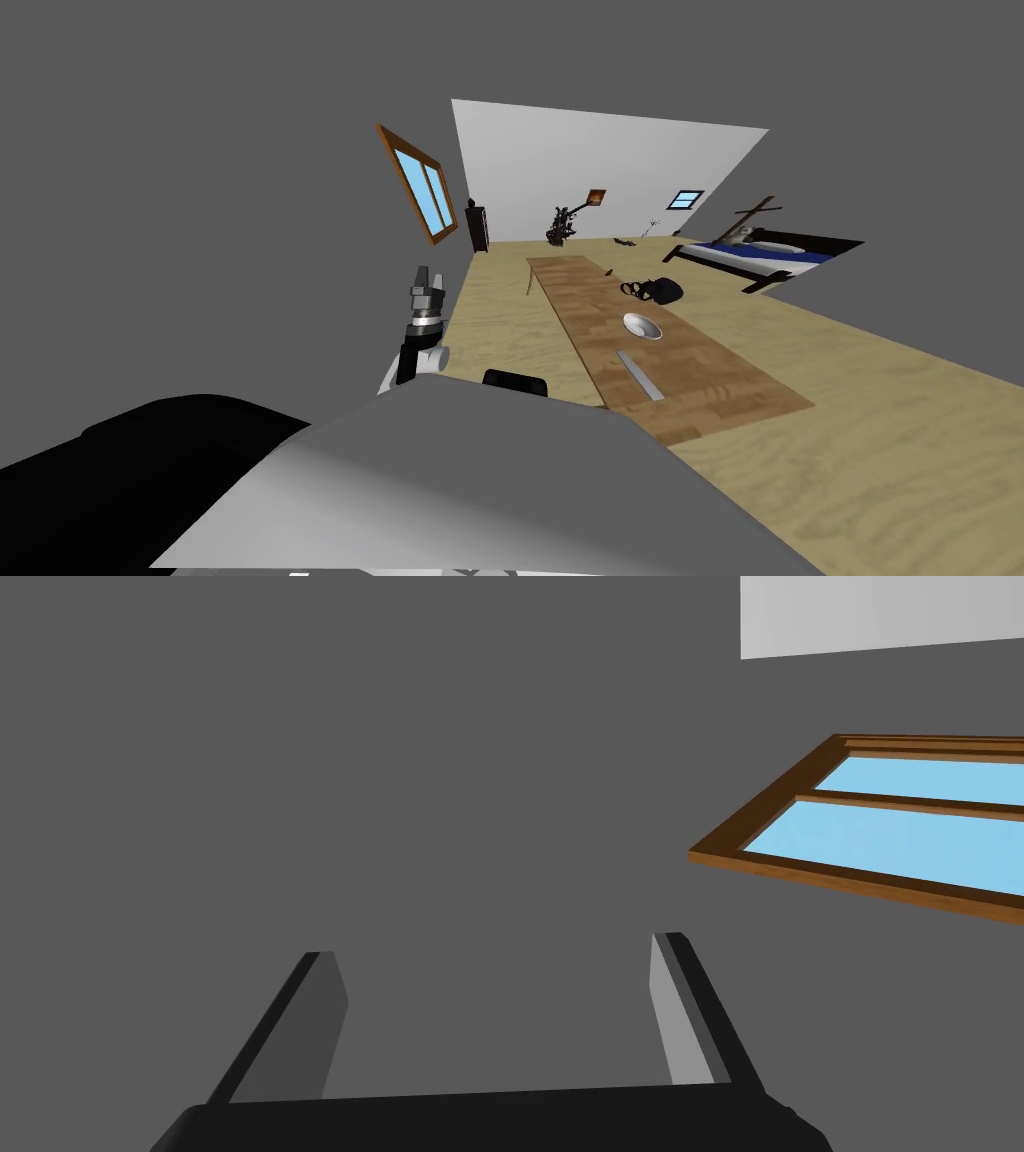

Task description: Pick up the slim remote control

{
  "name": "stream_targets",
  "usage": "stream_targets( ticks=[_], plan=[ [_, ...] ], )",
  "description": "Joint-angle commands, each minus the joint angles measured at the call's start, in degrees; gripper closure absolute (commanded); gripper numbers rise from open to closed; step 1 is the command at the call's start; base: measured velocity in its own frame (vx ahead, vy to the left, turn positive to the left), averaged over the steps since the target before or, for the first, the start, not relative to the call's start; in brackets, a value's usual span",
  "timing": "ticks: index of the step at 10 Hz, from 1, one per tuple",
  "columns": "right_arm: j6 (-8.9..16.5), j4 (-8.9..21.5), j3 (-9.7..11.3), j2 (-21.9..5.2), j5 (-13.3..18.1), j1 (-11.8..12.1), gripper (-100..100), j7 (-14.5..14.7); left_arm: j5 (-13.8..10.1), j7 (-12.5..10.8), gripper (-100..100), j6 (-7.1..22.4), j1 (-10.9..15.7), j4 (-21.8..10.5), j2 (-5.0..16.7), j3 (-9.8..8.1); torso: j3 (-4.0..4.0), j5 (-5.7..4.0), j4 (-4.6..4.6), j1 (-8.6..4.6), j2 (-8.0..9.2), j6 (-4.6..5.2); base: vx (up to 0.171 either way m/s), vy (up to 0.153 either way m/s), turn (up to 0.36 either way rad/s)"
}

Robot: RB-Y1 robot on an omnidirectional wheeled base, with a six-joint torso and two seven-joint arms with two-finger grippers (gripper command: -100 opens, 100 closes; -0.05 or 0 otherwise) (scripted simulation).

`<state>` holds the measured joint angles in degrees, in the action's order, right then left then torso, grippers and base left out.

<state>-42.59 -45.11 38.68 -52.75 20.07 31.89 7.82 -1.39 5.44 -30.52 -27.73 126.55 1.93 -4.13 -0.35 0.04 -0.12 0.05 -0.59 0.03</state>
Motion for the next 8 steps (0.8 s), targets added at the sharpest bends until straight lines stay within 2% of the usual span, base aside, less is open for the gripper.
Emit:
stream_targets(
  ticks=[1,2,4,5,6,7,8],
  plan=[
    [0.0,2.9,2.0,-2.2,0.5,-1.0,-100,1.1,0.0,0.0,0,0.0,0.0,0.0,0.0,0.00,0.00,0.00,0.00,0.00,0.00,0.00,0.194,-0.004,0.067],
    [0.0,5.0,2.0,-2.2,0.5,-1.0,-100,1.1,0.0,0.0,0,0.0,0.0,0.0,0.0,0.00,-0.04,-0.01,-0.01,-0.08,-0.10,-0.03,0.158,-0.007,0.042],
    [0.0,5.0,2.0,-2.2,0.5,-1.0,-100,1.1,0.0,0.0,0,0.0,0.0,0.0,0.0,0.00,0.17,-0.02,0.06,-0.06,0.30,0.02,0.030,-0.002,-0.005],
    [-0.3,6.6,3.6,-3.6,0.9,-1.9,-100,2.4,0.0,0.0,0,0.0,0.0,0.0,0.0,0.00,0.31,-0.03,0.12,-0.05,0.55,0.02,0.117,-0.012,0.047],
    [-0.3,8.8,3.6,-3.6,0.9,-1.9,-100,2.4,0.0,0.0,0,0.0,0.0,0.0,0.0,0.00,0.18,-0.03,0.08,-0.10,0.28,-0.01,0.137,0.005,0.050],
    [-0.5,10.1,5.1,-4.9,1.3,-2.8,-100,3.7,0.0,0.0,0,0.0,0.0,0.0,0.0,0.00,0.11,-0.02,0.05,-0.04,0.19,0.01,0.177,0.008,0.041],
    [-0.5,12.2,5.1,-4.9,1.3,-2.8,-100,3.7,0.0,0.0,0,0.0,0.0,0.0,0.0,0.00,0.02,-0.02,0.02,-0.03,0.02,-0.01,0.162,0.004,0.026]
  ],
)
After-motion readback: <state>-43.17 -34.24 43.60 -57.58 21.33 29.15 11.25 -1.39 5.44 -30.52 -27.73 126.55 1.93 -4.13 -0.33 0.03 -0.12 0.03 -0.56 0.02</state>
